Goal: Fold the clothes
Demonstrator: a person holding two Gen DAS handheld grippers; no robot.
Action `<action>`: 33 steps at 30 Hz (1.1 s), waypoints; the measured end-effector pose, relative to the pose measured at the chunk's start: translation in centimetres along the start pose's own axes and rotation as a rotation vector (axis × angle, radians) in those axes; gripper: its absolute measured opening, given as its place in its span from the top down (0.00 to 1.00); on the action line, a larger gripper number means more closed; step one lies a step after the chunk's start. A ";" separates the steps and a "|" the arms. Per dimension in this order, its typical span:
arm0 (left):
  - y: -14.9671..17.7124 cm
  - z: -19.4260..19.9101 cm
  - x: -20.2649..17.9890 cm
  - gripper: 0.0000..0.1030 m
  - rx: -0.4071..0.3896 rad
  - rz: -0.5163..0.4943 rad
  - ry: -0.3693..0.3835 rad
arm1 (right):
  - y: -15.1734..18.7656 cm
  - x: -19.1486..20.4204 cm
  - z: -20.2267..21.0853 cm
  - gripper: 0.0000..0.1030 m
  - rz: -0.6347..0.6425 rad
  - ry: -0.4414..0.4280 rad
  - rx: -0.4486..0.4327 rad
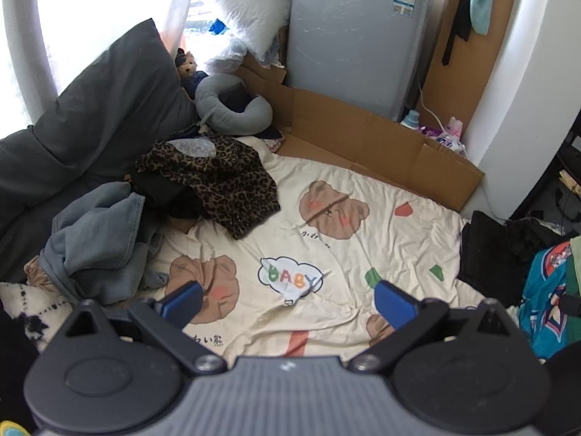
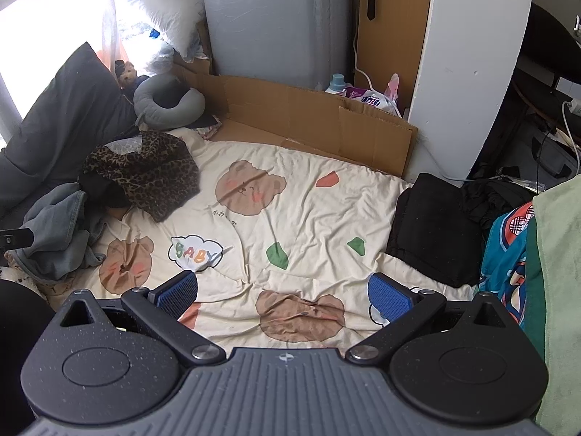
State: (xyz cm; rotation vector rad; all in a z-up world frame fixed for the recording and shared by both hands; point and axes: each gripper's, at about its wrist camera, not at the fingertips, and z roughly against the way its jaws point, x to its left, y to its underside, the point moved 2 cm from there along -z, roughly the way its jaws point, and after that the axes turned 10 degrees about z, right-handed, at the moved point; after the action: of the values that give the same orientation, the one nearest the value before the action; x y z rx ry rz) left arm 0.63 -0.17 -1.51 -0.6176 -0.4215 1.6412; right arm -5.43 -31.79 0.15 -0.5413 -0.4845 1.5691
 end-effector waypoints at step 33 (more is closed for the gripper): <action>-3.2 -2.0 4.0 0.01 0.021 0.035 0.031 | -3.1 -1.5 -2.5 0.00 -0.057 0.032 0.026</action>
State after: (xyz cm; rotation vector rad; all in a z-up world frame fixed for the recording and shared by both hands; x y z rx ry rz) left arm 4.04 4.17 -1.81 -0.6368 -0.3722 1.6651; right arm -1.41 -33.07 0.08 -0.5276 -0.4508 1.5077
